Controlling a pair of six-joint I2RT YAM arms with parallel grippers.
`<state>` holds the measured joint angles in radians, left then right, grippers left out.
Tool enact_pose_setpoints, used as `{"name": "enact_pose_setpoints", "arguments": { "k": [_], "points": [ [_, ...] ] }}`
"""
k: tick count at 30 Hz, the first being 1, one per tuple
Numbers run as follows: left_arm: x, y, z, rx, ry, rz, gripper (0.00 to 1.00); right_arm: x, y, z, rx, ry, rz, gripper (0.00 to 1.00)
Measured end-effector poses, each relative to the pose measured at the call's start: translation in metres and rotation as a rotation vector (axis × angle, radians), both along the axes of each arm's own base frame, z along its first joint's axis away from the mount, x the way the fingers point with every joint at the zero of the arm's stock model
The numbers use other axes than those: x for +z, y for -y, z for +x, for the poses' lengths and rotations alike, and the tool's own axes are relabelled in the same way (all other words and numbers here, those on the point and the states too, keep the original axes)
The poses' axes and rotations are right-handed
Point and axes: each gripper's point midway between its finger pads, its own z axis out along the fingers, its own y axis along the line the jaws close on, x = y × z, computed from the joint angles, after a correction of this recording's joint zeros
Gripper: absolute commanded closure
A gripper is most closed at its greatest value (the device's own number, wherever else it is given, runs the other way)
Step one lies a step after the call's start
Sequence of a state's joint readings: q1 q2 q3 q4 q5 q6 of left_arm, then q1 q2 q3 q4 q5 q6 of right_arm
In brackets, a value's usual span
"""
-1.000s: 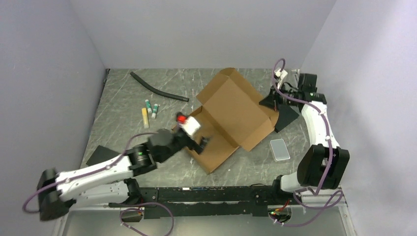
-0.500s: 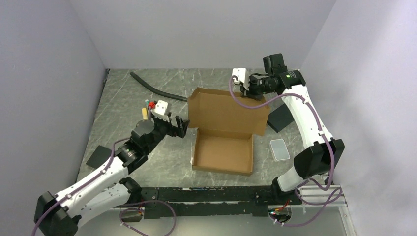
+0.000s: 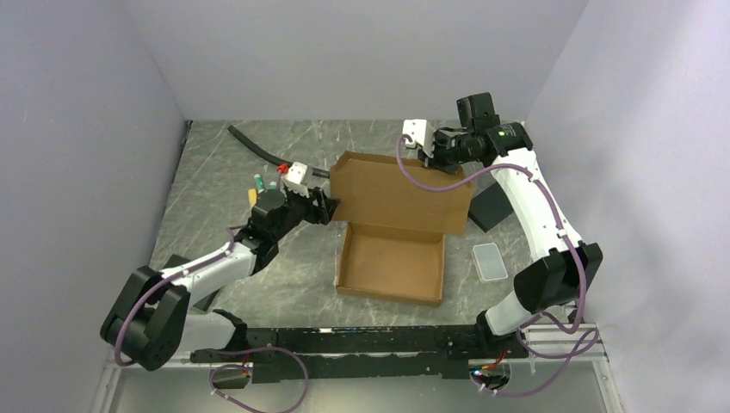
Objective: Fold the paper box
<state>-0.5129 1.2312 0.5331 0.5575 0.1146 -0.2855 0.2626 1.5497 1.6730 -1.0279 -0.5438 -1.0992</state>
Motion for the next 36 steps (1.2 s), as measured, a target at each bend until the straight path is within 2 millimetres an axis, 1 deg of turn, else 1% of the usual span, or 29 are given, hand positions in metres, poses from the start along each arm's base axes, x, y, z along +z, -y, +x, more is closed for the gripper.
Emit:
{"name": "enact_pose_setpoints", "arguments": {
  "k": [2, 4, 6, 8, 9, 10, 11, 14, 15, 17, 19, 20, 21, 22, 26, 31, 33, 36],
  "points": [
    [-0.003, 0.005, 0.004, -0.016, -0.011, 0.006, 0.39, 0.001, 0.000, 0.001, -0.001, 0.002, 0.002, 1.00],
    [0.000, 0.009, 0.008, -0.023, -0.008, 0.003, 0.42, 0.001, -0.001, 0.001, -0.002, 0.002, 0.002, 1.00],
    [0.006, 0.013, 0.011, -0.032, 0.004, -0.005, 0.52, 0.001, -0.001, 0.000, -0.001, 0.000, 0.006, 1.00],
    [0.011, 0.016, 0.013, -0.047, 0.015, -0.016, 0.68, 0.001, -0.002, 0.000, -0.003, -0.001, 0.011, 1.00],
    [0.011, 0.019, 0.014, -0.057, 0.016, -0.020, 0.80, 0.001, -0.002, 0.000, -0.006, -0.004, 0.015, 1.00],
    [0.011, 0.022, 0.014, -0.068, 0.015, -0.025, 0.96, 0.002, -0.003, 0.001, -0.008, -0.005, 0.019, 1.00],
    [0.010, 0.024, 0.015, -0.077, 0.012, -0.026, 1.00, 0.002, -0.003, 0.001, -0.012, -0.008, 0.024, 1.00],
    [0.010, 0.032, 0.016, -0.115, 0.014, -0.029, 1.00, 0.003, -0.004, 0.001, -0.032, -0.020, 0.038, 1.00],
    [0.011, 0.033, 0.017, -0.122, 0.016, -0.029, 1.00, 0.003, -0.004, 0.001, -0.042, -0.025, 0.043, 0.96],
    [0.012, 0.034, 0.017, -0.126, 0.026, -0.026, 1.00, 0.004, -0.004, 0.003, -0.075, -0.042, 0.067, 0.80],
    [0.013, 0.033, 0.019, -0.123, 0.039, -0.022, 1.00, 0.006, -0.005, 0.007, -0.126, -0.060, 0.103, 0.61],
    [0.014, 0.033, 0.019, -0.124, 0.045, -0.019, 1.00, 0.008, -0.006, 0.011, -0.153, -0.062, 0.129, 0.53],
    [0.013, 0.032, 0.019, -0.124, 0.052, -0.012, 1.00, 0.010, -0.008, 0.015, -0.179, -0.064, 0.156, 0.47],
    [0.013, 0.032, 0.019, -0.124, 0.058, -0.008, 1.00, 0.013, -0.010, 0.020, -0.208, -0.067, 0.186, 0.44],
    [0.013, 0.032, 0.019, -0.129, 0.074, 0.011, 1.00, 0.021, -0.013, 0.033, -0.312, -0.093, 0.298, 0.35],
    [0.013, 0.033, 0.018, -0.147, 0.087, 0.025, 1.00, 0.031, -0.019, 0.047, -0.407, -0.130, 0.408, 0.29],
    [0.013, 0.033, 0.018, -0.153, 0.091, 0.028, 1.00, 0.030, -0.019, 0.055, -0.461, -0.142, 0.432, 0.28],
    [0.013, 0.033, 0.018, -0.156, 0.098, 0.035, 1.00, 0.020, -0.012, 0.070, -0.565, -0.149, 0.436, 0.28]
  ]
}}
